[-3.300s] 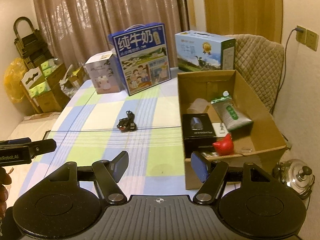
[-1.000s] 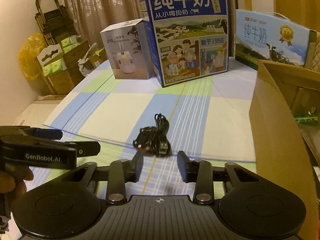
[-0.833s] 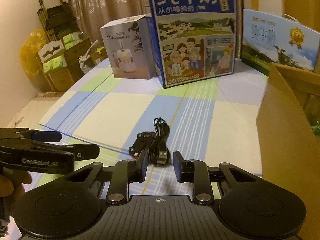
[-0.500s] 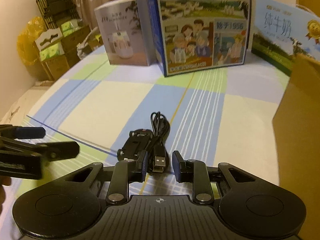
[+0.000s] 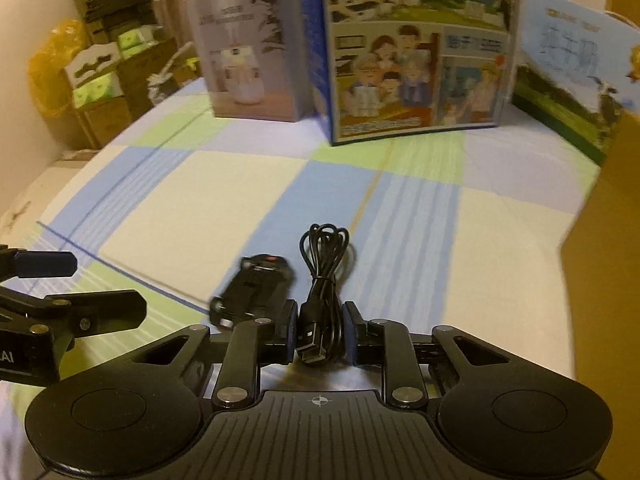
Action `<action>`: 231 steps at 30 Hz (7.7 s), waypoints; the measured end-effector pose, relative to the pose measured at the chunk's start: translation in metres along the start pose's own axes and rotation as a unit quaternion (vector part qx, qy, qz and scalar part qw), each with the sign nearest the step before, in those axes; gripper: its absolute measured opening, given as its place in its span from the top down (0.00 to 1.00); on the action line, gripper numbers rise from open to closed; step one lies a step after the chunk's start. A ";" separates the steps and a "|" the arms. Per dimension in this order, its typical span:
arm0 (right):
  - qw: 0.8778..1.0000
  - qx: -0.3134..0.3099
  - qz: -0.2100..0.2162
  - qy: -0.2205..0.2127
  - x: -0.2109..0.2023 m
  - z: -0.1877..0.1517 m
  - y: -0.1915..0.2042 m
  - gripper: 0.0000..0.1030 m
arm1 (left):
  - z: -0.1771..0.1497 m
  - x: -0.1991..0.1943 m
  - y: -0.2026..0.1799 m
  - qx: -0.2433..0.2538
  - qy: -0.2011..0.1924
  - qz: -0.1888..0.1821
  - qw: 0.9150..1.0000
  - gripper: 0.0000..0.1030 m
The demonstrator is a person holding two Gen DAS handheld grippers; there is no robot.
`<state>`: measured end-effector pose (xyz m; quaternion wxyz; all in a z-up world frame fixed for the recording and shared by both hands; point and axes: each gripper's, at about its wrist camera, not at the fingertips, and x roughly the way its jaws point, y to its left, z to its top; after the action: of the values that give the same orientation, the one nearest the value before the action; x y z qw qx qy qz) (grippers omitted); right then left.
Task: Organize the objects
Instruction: 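Grasp the black toy car with the left tool while the right tool grasps the black cable, then lift the toy car and cable with both tools and turn toward the cardboard box, then carry the toy car and cable with both tools over the cardboard box, then lower the toy car and cable with both tools into the cardboard box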
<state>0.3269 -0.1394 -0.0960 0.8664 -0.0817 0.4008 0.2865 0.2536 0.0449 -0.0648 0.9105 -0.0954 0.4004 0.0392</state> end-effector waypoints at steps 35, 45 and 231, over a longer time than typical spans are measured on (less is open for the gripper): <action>0.997 0.067 -0.005 0.025 -0.031 -0.013 -0.033 0.81 | 0.004 0.038 -0.054 0.077 0.028 -0.039 0.996 0.74; 0.998 0.039 0.002 0.039 -0.022 -0.018 -0.026 0.81 | 0.000 0.039 -0.051 0.092 0.039 -0.028 0.995 0.64; 0.984 0.118 -0.113 -0.076 -0.356 -0.076 -0.168 0.88 | -0.016 -0.146 -0.325 0.079 0.008 -0.150 0.985 0.75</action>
<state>0.1887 -0.4591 0.1025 0.9246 -0.0022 0.3532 0.1426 0.1911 -0.2761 0.0781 0.9075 -0.0827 0.3906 -0.1304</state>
